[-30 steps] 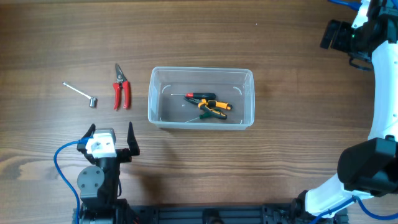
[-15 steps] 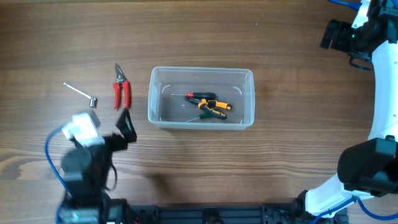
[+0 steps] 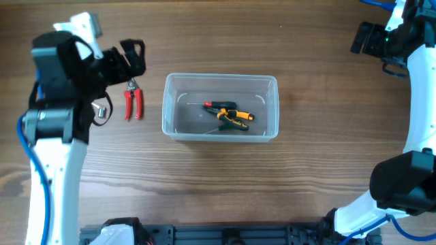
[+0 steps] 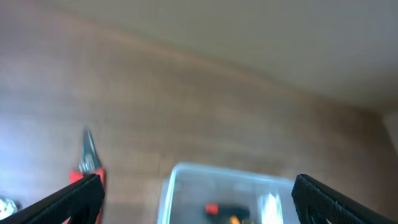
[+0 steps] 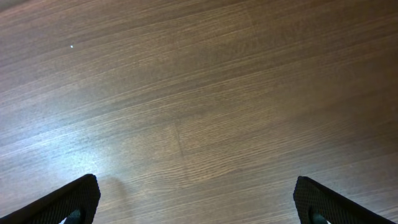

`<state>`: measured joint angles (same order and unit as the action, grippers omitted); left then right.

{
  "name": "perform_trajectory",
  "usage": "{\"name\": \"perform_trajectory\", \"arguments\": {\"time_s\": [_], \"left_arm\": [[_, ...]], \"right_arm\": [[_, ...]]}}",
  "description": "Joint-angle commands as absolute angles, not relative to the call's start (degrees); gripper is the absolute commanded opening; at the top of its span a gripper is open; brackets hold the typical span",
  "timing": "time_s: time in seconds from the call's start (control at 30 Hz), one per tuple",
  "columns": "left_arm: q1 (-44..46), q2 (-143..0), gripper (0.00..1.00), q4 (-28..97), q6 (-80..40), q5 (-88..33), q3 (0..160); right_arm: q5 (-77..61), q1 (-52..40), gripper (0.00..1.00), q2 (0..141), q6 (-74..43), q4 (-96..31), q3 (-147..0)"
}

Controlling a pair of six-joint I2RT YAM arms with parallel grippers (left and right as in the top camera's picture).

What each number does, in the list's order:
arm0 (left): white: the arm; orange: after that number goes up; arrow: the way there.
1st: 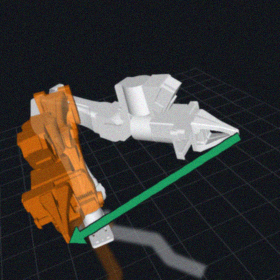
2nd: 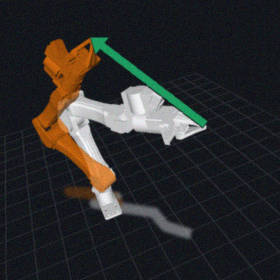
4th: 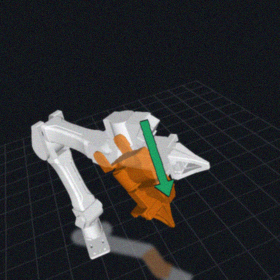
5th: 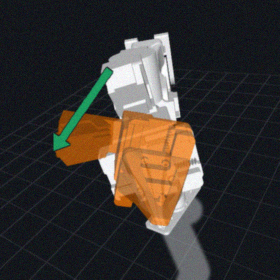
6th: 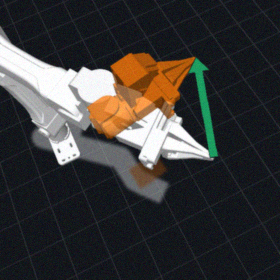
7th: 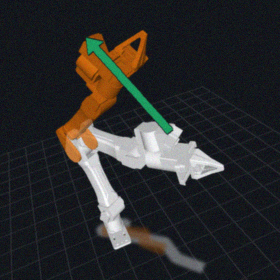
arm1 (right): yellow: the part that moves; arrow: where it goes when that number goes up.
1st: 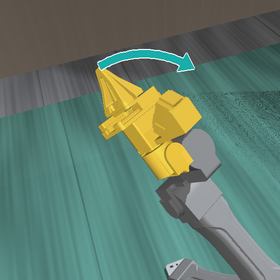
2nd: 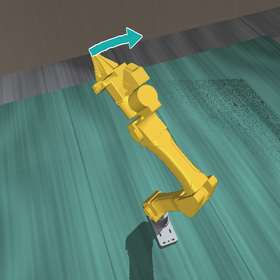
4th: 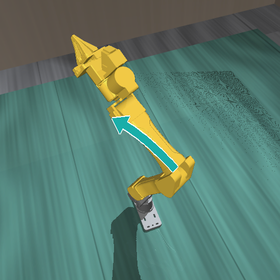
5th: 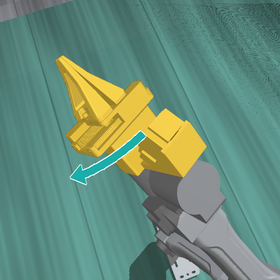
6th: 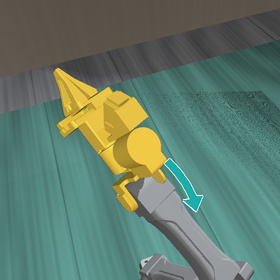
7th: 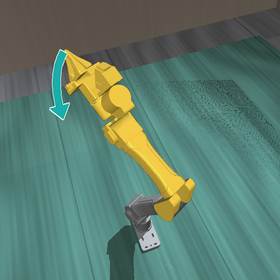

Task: Pack container
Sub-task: 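Move the left gripper over the red-handled snips and lower it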

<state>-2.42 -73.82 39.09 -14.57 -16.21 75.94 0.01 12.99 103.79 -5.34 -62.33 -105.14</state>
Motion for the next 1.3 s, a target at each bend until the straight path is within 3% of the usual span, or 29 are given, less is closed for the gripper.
{"name": "perform_trajectory", "arguments": {"time_s": [0.0, 0.33, 0.67, 1.0, 1.27], "left_arm": [[-2.76, -78.26, 1.0, 39.81, -15.51, -19.51, 76.69], [-2.74, -91.35, 1.0, 43.42, -15.4, -14.81, 76.69], [-1.04, -105.69, 1.0, 45.28, -7.7, -15.59, 76.69], [-2.15, -105.97, 1.0, 44.84, -9.87, -17.78, 76.69], [-2.15, -105.97, 1.0, 47.29, -10.55, -6.52, 76.69]], "right_arm": [[-0.43, 12.78, 1.0, 102.54, -6.0, -62.17, -106.13], [-0.43, 12.78, 1.0, 102.54, -6.02, -62.17, -106.13], [-0.43, 12.78, 1.0, 102.54, -6.0, -62.17, -106.13], [-0.43, 12.78, 1.0, 102.54, -6.0, -62.17, -106.13], [-0.43, 12.78, 1.0, 102.54, -6.02, -62.17, -106.13]]}}
